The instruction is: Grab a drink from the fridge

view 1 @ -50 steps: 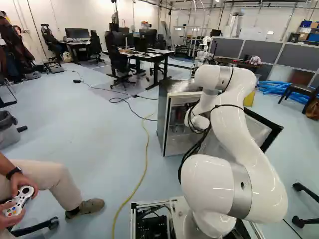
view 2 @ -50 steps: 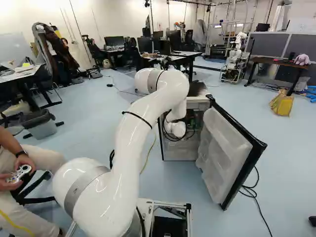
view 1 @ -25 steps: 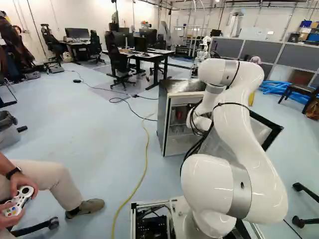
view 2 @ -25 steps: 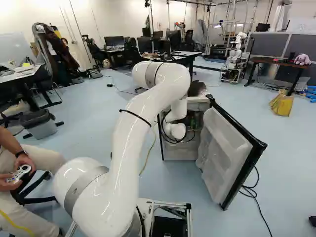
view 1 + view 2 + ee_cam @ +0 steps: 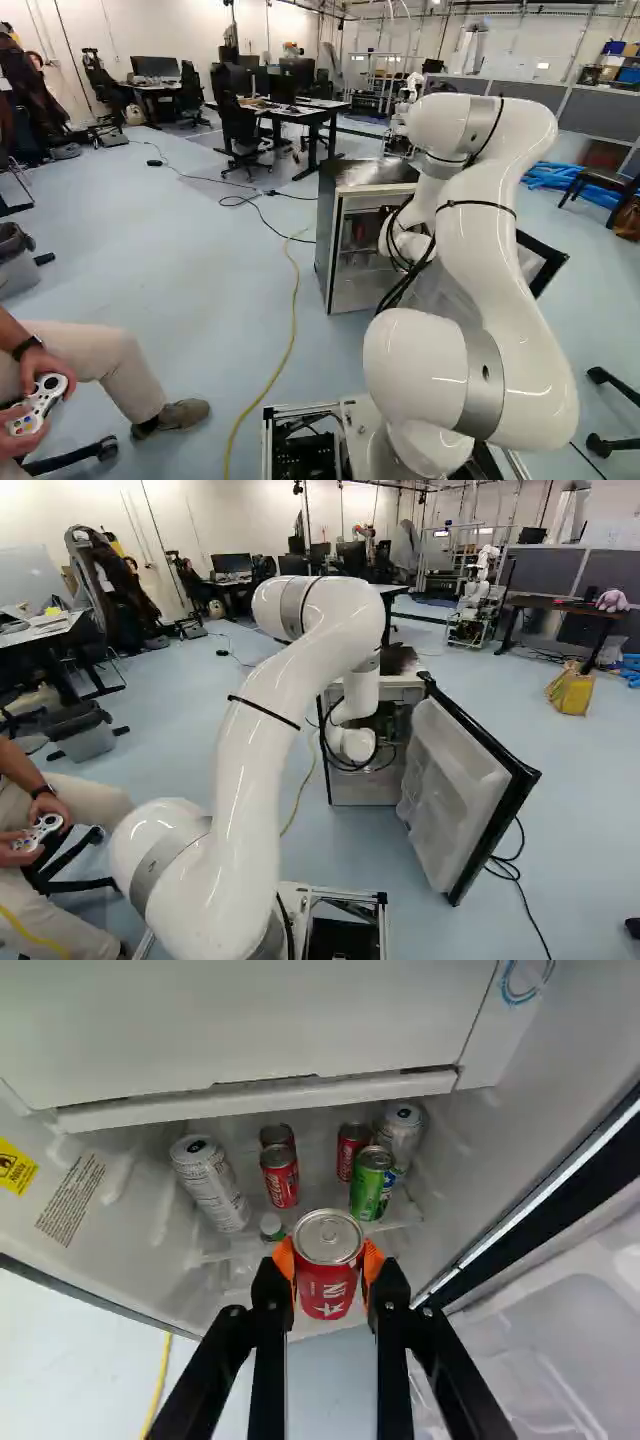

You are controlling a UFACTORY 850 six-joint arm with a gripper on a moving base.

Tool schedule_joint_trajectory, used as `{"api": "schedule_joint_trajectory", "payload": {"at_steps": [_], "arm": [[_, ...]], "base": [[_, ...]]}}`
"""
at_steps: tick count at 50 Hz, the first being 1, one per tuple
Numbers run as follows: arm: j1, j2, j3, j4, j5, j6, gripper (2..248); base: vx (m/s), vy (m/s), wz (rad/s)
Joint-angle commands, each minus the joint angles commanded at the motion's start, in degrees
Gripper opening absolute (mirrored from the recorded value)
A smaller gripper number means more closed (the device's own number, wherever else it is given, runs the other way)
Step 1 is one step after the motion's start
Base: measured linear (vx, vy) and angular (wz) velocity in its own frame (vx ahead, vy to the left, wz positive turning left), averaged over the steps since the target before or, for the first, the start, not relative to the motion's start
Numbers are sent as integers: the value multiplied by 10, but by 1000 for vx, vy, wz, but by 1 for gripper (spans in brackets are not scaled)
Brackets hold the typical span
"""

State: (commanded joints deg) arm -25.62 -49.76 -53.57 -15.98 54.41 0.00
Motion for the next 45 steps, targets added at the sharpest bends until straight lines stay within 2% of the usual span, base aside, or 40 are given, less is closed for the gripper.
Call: {"api": "schedule_joint_trajectory", "payload": {"at_steps": [27, 45], "arm": [[-17, 97, 105, 0, 0, 0, 86], [-24, 156, 159, 0, 0, 0, 86]], "base": [[0, 0, 0], [0, 0, 0]]}}
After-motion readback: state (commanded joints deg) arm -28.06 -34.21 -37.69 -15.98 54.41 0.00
